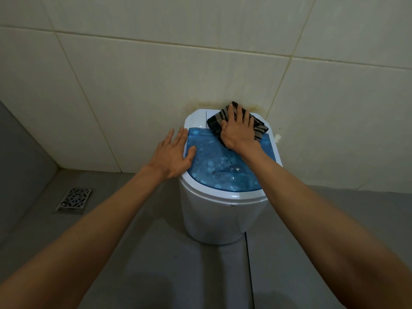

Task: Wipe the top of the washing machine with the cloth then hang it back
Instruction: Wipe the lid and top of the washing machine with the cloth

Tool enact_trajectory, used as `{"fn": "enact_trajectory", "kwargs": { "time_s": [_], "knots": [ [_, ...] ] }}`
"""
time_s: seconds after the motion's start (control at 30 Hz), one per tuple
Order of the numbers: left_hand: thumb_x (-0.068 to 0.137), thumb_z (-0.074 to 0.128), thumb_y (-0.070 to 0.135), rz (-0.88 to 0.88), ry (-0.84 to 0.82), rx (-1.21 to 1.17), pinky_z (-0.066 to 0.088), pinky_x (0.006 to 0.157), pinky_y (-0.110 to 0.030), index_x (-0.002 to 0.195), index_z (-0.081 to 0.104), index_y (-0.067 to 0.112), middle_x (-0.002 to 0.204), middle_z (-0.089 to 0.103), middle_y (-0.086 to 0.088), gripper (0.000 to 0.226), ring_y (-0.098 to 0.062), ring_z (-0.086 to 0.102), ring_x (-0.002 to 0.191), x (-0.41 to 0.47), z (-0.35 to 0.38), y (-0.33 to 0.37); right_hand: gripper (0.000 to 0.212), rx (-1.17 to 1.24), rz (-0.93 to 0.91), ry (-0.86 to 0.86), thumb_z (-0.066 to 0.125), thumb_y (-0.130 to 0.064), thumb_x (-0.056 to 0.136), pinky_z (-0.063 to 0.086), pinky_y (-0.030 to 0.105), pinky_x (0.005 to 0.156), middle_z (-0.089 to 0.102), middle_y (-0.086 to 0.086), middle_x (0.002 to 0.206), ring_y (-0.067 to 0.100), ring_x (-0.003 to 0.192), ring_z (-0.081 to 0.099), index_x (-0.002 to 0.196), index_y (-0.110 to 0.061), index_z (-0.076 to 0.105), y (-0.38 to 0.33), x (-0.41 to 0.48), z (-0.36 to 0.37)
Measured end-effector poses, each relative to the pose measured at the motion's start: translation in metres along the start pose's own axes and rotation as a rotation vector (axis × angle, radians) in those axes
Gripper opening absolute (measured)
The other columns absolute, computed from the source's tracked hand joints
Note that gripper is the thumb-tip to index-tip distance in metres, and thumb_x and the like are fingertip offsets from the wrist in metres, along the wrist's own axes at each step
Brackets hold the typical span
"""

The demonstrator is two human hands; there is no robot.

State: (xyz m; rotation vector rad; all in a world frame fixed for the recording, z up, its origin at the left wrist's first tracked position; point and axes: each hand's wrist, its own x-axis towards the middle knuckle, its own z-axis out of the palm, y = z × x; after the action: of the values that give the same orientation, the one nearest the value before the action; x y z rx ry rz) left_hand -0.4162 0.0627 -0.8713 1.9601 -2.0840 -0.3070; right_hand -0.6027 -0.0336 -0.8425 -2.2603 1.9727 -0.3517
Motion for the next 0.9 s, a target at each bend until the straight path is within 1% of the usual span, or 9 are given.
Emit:
{"fn": "enact_trajectory", "kwargs": {
  "time_s": [0.1, 0.2, 0.33, 0.4, 0.47, 0.57, 0.67, 0.8, 0.9],
  "knots": [
    [0.097, 0.019, 0.057, 0.002, 0.003, -0.002, 0.01, 0.118, -0.046, 0.156, 0.002, 0.019, 0.164, 0.002, 0.001, 0.072, -0.023, -0.003, 0.15, 0.0, 0.001, 0.0, 0.055, -0.117, -0.058, 0.003, 0.023, -0.035, 0.105, 0.01, 0.051, 0.119, 0.012, 0.017, 0.162, 0.042, 0.146, 0.013, 0.154, -0.011, 0.019, -0.012, 0.014, -0.003],
    [0.099, 0.021, 0.055, -0.004, 0.001, -0.007, 0.009, 0.118, -0.046, 0.156, 0.001, 0.02, 0.164, 0.001, 0.001, 0.07, -0.023, -0.003, 0.15, 0.0, 0.0, 0.0, 0.047, -0.161, -0.047, 0.024, 0.027, -0.036, 0.104, 0.024, 0.052, 0.111, 0.029, 0.019, 0.152, 0.042, 0.135, 0.029, 0.143, -0.012, 0.037, -0.026, 0.021, -0.006],
    [0.099, 0.021, 0.055, -0.005, -0.003, -0.005, 0.009, 0.118, -0.046, 0.156, 0.0, 0.02, 0.164, 0.001, 0.001, 0.07, -0.023, -0.003, 0.15, -0.001, -0.001, 0.001, 0.038, -0.067, 0.099, 0.203, 0.042, -0.031, 0.102, 0.03, 0.048, 0.102, 0.038, 0.017, 0.142, 0.036, 0.129, 0.035, 0.134, -0.012, 0.044, -0.041, 0.02, -0.004],
    [0.099, 0.021, 0.055, -0.005, -0.01, -0.009, 0.009, 0.118, -0.046, 0.156, 0.0, 0.02, 0.164, 0.001, 0.001, 0.07, -0.023, -0.003, 0.15, -0.002, -0.001, 0.002, 0.04, -0.056, 0.14, 0.248, 0.057, -0.022, 0.093, 0.034, 0.045, 0.098, 0.041, 0.017, 0.136, 0.033, 0.125, 0.038, 0.129, -0.008, 0.045, -0.044, 0.021, -0.005],
    [0.099, 0.021, 0.055, -0.002, -0.008, 0.0, 0.008, 0.118, -0.046, 0.156, 0.0, 0.019, 0.164, 0.001, 0.0, 0.07, -0.023, -0.003, 0.15, -0.002, -0.001, 0.002, 0.042, -0.059, 0.138, 0.269, 0.062, -0.019, 0.088, 0.036, 0.043, 0.094, 0.044, 0.016, 0.132, 0.032, 0.122, 0.041, 0.125, -0.006, 0.047, -0.043, 0.024, -0.005],
    [0.099, 0.019, 0.056, -0.002, -0.013, -0.001, 0.008, 0.119, -0.046, 0.156, -0.001, 0.02, 0.164, -0.001, 0.001, 0.071, -0.023, -0.004, 0.15, -0.002, -0.001, 0.001, 0.034, -0.017, 0.105, 0.31, 0.055, -0.021, 0.095, 0.035, 0.043, 0.095, 0.045, 0.017, 0.131, 0.033, 0.12, 0.042, 0.125, -0.005, 0.049, -0.037, 0.022, -0.001],
    [0.098, 0.019, 0.057, 0.004, -0.011, -0.006, 0.008, 0.119, -0.046, 0.156, -0.001, 0.02, 0.164, -0.001, 0.001, 0.071, -0.022, -0.004, 0.15, -0.002, 0.0, -0.001, 0.036, 0.076, -0.047, 0.282, 0.05, -0.019, 0.098, 0.033, 0.043, 0.101, 0.046, 0.015, 0.141, 0.035, 0.125, 0.04, 0.132, -0.007, 0.053, -0.018, 0.013, 0.005],
    [0.098, 0.018, 0.057, 0.002, -0.014, 0.01, 0.009, 0.119, -0.046, 0.156, -0.001, 0.02, 0.164, 0.0, 0.001, 0.071, -0.022, -0.004, 0.15, -0.001, 0.0, -0.002, 0.047, 0.189, -0.349, 0.131, 0.045, -0.017, 0.101, 0.015, 0.037, 0.121, 0.031, 0.007, 0.159, 0.032, 0.146, 0.023, 0.148, -0.013, 0.041, 0.02, 0.002, -0.002],
    [0.097, 0.016, 0.059, 0.004, -0.021, 0.026, 0.01, 0.118, -0.047, 0.156, -0.001, 0.02, 0.164, 0.0, 0.0, 0.073, -0.023, -0.003, 0.15, -0.002, -0.001, -0.002, 0.049, 0.136, -0.362, 0.062, 0.031, -0.033, 0.106, 0.007, 0.043, 0.122, 0.015, -0.004, 0.163, 0.026, 0.151, 0.01, 0.154, -0.027, 0.026, 0.04, -0.024, -0.006]
  ]
}}
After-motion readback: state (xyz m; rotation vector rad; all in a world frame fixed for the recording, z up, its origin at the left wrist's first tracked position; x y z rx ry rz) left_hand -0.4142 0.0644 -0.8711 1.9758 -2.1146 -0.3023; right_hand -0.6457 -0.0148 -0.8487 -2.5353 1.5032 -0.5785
